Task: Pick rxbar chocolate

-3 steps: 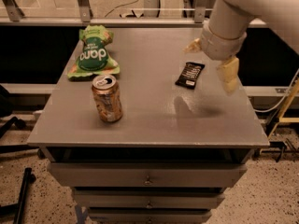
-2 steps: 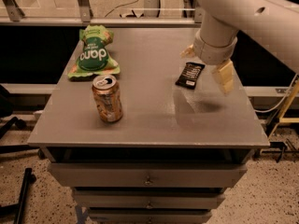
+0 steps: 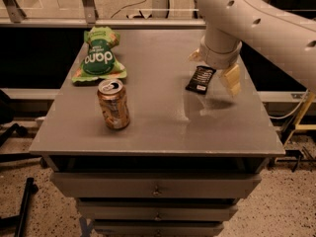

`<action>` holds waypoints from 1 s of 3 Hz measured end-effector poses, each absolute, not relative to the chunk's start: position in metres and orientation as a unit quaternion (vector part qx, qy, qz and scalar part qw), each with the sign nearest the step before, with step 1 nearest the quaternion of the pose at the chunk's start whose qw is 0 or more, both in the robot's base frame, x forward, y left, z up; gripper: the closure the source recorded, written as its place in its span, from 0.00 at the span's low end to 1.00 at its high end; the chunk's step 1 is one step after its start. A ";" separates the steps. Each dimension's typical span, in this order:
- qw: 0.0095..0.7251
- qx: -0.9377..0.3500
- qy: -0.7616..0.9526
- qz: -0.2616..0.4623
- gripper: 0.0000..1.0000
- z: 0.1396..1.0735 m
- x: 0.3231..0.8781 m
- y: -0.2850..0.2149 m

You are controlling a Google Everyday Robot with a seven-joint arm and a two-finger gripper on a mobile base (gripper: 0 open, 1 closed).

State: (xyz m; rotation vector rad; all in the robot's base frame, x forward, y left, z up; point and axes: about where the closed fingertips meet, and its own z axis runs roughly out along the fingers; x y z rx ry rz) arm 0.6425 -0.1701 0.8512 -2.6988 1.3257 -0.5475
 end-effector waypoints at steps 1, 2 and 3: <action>0.031 -0.885 0.428 -0.182 0.00 0.842 0.659 -0.172; 0.019 -0.890 0.420 -0.180 0.00 0.834 0.673 -0.170; 0.009 -0.897 0.408 -0.170 0.00 0.824 0.679 -0.165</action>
Offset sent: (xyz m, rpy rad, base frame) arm 0.0484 0.0022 -0.0240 -0.0748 0.0356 0.0438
